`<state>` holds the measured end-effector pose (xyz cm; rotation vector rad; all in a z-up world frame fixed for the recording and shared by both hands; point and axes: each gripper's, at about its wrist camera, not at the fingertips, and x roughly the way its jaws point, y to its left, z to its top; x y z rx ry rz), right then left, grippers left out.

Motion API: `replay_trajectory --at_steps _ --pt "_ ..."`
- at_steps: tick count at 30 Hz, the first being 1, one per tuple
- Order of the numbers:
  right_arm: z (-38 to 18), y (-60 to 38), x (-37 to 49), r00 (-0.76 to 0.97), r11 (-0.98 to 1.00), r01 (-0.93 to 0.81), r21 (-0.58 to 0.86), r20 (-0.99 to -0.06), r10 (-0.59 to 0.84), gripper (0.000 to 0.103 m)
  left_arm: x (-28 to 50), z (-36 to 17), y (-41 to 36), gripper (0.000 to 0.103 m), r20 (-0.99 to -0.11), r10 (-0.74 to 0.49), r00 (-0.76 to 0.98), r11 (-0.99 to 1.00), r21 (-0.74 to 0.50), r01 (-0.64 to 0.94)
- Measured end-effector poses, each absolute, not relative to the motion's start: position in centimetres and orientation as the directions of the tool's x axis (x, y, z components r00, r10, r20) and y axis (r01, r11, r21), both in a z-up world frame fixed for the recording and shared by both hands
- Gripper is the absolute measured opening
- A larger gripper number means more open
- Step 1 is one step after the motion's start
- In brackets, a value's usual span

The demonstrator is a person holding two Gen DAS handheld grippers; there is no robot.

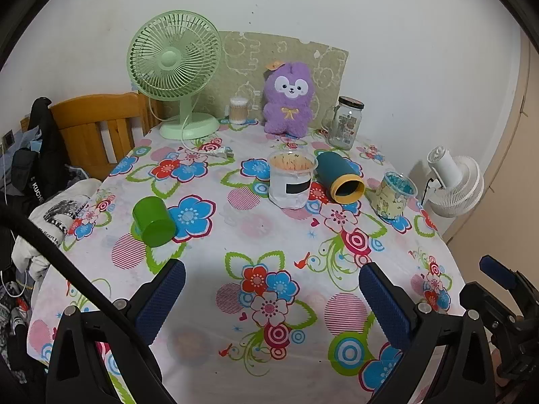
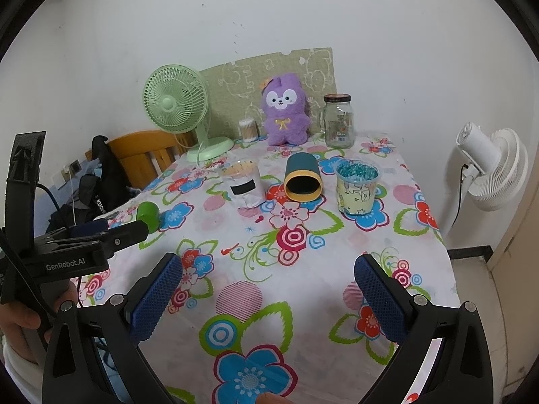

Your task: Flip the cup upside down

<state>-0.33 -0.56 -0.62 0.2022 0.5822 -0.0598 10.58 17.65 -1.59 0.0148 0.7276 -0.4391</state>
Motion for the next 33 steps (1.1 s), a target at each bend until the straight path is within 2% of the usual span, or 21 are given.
replay_trajectory --at_steps 13,17,26,33 --pt "-1.8 -3.0 1.2 0.813 0.971 0.155 0.184 -0.582 -0.02 0.103 12.1 -2.7 15.9 0.103 -0.672 -0.373 0.64 0.903 -0.106 0.416" --pt "-2.7 -4.7 2.8 0.783 0.964 0.199 0.176 -0.62 -0.049 0.103 13.1 -3.1 14.7 0.103 -0.676 -0.371 0.636 0.895 -0.08 0.438" --pt "-4.2 -8.9 6.5 0.736 0.944 0.276 0.181 -0.672 -0.086 0.103 16.5 -4.3 10.4 0.103 -0.689 -0.379 0.618 0.83 0.043 0.556" --pt "-5.4 -11.6 10.8 0.694 0.944 0.274 0.182 -0.717 -0.063 0.103 18.5 -5.3 5.6 0.103 -0.703 -0.401 0.587 0.715 0.16 0.68"
